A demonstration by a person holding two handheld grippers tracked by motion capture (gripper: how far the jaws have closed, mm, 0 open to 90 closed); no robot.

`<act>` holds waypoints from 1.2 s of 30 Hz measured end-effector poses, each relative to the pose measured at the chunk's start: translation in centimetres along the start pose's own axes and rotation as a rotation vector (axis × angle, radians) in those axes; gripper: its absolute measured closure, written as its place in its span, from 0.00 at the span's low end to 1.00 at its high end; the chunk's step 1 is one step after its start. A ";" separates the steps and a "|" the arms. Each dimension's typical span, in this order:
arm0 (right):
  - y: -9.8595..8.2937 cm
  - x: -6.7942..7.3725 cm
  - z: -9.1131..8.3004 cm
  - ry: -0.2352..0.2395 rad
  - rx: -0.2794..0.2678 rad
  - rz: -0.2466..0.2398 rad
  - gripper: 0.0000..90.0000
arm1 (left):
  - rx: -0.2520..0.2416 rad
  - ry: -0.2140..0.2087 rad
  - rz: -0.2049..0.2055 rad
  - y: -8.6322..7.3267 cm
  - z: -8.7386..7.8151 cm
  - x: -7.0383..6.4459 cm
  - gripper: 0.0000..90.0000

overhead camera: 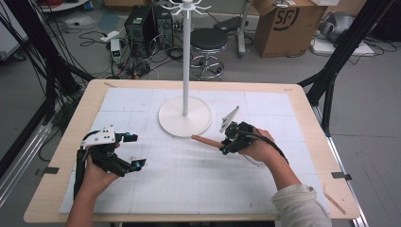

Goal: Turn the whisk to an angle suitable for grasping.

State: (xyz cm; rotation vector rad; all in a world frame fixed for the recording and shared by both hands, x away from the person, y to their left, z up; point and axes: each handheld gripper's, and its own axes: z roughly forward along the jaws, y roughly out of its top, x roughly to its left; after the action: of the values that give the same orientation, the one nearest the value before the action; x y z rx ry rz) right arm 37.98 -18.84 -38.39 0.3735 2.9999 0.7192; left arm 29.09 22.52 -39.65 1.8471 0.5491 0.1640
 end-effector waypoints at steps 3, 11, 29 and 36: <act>-0.2 -0.2 -1.2 0.012 -0.088 0.014 0.79 | -0.001 -0.001 0.000 0.0 0.0 0.0 0.02; -0.8 -0.5 -3.9 0.048 -0.299 0.070 0.79 | -0.005 -0.005 -0.001 0.0 0.0 0.0 0.02; -1.2 -0.5 -7.1 0.044 -0.525 0.080 0.79 | -0.020 -0.001 0.004 0.2 -0.3 0.0 0.02; -0.5 -0.3 -8.1 0.031 -0.537 0.073 0.79 | -0.020 -0.001 0.005 0.3 -0.3 -0.1 0.02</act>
State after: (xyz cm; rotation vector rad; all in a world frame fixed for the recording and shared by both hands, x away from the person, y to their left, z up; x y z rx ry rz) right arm 37.46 -22.99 -31.38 0.4408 2.6725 1.4887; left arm 28.98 22.64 -39.30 1.8290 0.5400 0.1718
